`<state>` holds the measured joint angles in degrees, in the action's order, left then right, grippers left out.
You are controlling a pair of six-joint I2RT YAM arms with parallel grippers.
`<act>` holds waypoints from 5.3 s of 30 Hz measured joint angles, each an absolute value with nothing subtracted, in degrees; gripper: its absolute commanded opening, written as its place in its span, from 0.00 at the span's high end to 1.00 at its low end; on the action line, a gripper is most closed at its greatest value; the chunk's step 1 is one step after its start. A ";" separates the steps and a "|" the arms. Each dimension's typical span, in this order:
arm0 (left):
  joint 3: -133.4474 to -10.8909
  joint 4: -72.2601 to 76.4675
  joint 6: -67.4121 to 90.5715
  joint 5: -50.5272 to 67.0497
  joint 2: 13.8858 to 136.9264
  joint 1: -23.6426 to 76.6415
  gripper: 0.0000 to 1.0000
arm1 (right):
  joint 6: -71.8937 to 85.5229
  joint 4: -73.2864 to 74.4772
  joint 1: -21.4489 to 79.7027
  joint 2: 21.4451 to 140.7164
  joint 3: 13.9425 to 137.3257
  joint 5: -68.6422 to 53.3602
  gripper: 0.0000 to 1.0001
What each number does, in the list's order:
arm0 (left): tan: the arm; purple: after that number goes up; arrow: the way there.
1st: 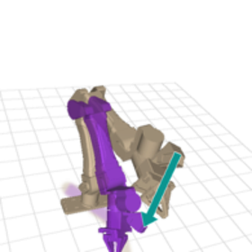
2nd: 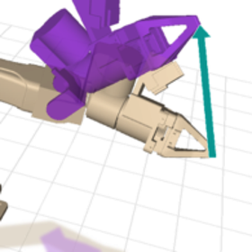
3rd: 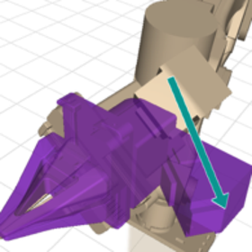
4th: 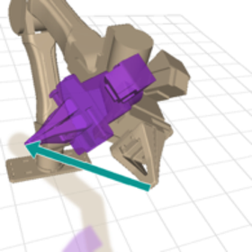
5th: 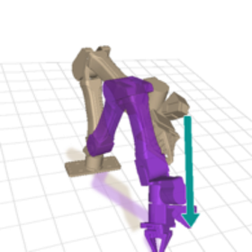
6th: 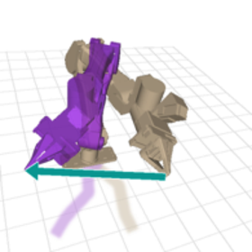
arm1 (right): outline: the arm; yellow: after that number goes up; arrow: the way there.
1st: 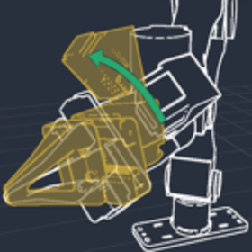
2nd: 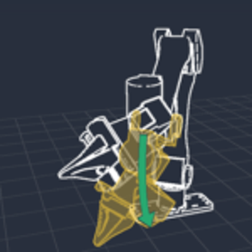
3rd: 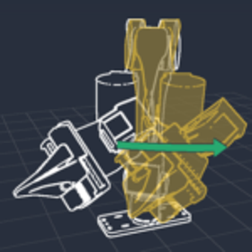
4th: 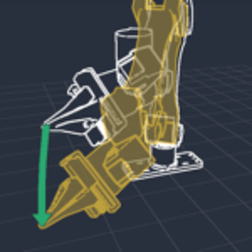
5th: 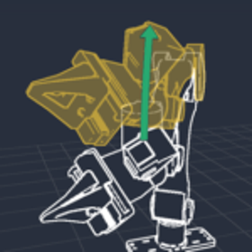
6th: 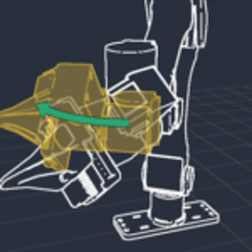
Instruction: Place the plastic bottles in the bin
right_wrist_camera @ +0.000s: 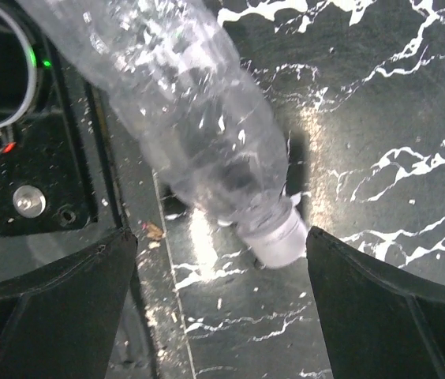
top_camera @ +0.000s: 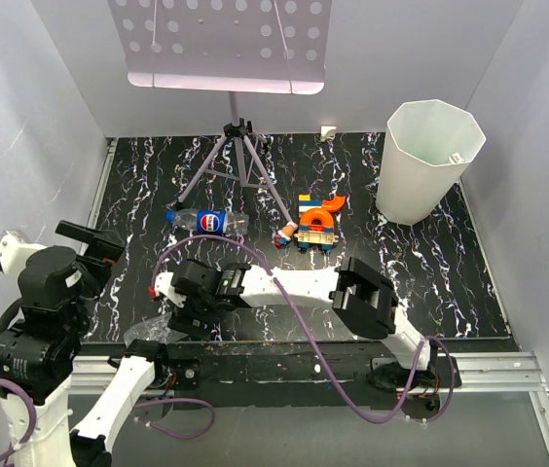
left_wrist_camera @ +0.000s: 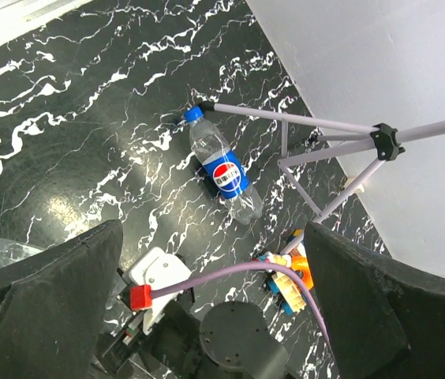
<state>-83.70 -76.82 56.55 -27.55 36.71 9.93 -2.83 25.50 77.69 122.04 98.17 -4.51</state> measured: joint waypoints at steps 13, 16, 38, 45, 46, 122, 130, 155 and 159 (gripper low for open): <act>-84.03 -76.79 55.92 -27.99 36.27 9.93 0.01 | -7.05 25.91 77.65 130.39 105.03 0.01 0.24; -83.83 -76.82 55.79 -27.59 36.27 9.93 0.01 | -7.33 26.22 77.60 131.13 105.56 1.37 0.57; -83.40 -76.95 52.64 -26.06 41.28 9.93 0.01 | 2.85 24.77 77.08 102.48 84.12 15.22 0.99; -85.84 -76.77 52.51 -25.93 41.80 9.93 0.01 | 7.33 26.04 76.49 82.94 74.26 21.65 0.99; -85.76 -76.77 52.58 -25.71 41.76 9.93 0.01 | 7.81 26.41 76.44 80.29 72.73 22.50 0.99; -69.80 -76.23 39.51 -7.92 47.99 9.93 0.01 | 13.96 32.42 11.31 66.94 88.77 2.90 0.15; -66.17 -75.50 37.63 -8.62 55.22 9.93 0.01 | 14.48 27.62 30.28 63.07 73.41 2.96 0.14; -73.41 -76.86 42.65 -17.06 51.05 9.93 0.01 | -5.50 24.12 53.56 113.40 96.99 5.74 0.11; -72.71 -77.14 43.38 -16.32 50.41 9.93 0.00 | -13.58 24.77 53.23 120.33 103.70 7.84 0.11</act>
